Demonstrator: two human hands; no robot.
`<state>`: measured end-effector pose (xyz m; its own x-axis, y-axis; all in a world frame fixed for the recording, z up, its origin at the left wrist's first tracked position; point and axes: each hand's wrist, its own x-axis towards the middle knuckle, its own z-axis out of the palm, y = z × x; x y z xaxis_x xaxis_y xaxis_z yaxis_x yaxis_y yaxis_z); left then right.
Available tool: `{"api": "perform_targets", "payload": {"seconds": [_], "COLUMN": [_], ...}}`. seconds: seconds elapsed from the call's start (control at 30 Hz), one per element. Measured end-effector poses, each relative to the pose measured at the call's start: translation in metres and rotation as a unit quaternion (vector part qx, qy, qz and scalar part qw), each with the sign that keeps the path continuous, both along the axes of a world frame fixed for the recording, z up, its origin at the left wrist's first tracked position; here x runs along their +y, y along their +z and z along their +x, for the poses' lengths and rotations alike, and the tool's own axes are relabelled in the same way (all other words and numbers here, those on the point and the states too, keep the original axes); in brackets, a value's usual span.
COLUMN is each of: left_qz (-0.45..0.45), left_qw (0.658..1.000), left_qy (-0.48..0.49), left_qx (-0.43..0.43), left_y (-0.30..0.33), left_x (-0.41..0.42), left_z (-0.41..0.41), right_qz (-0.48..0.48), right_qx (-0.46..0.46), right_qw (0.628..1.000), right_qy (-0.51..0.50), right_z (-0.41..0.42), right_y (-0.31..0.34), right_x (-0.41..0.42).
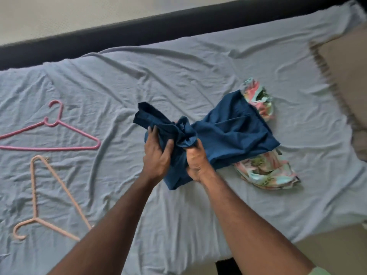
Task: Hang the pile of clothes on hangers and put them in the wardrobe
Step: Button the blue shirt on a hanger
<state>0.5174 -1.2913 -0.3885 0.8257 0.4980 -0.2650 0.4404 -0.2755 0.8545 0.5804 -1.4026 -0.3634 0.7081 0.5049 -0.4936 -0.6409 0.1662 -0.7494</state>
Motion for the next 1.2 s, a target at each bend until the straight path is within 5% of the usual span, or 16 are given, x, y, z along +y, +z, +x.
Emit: {"api": "perform_targets", "payload": {"seconds": [0.23, 0.4, 0.57, 0.7, 1.0, 1.2], "left_qz": [0.058, 0.001, -0.06, -0.01, -0.165, 0.138], "left_qw": [0.993, 0.989, 0.995, 0.991, 0.954, 0.989], "left_qy": [-0.101, -0.151, 0.065, 0.078, 0.188, 0.029], "left_qx": [0.007, 0.007, 0.052, 0.11, 0.164, 0.039], "left_y": [0.022, -0.001, -0.012, -0.012, -0.029, -0.008], "left_x": [-0.111, -0.163, -0.172, -0.167, -0.134, -0.156], "left_z": [0.11, 0.15, 0.154, 0.168, 0.22, 0.211], "right_qz": [-0.007, -0.22, -0.423, -0.44, -0.452, -0.454], "right_qx": [0.036, 0.056, -0.007, -0.058, -0.048, -0.014], "right_qw": [0.991, 0.955, 0.891, 0.887, 0.887, 0.885], "right_qy": [-0.126, -0.192, -0.165, -0.13, -0.084, -0.1], "right_z": [0.103, 0.153, 0.159, 0.163, 0.164, 0.167], "right_y": [0.015, -0.019, -0.025, -0.017, -0.027, -0.031], "right_x": [-0.117, -0.176, -0.197, -0.197, -0.196, -0.204]}}
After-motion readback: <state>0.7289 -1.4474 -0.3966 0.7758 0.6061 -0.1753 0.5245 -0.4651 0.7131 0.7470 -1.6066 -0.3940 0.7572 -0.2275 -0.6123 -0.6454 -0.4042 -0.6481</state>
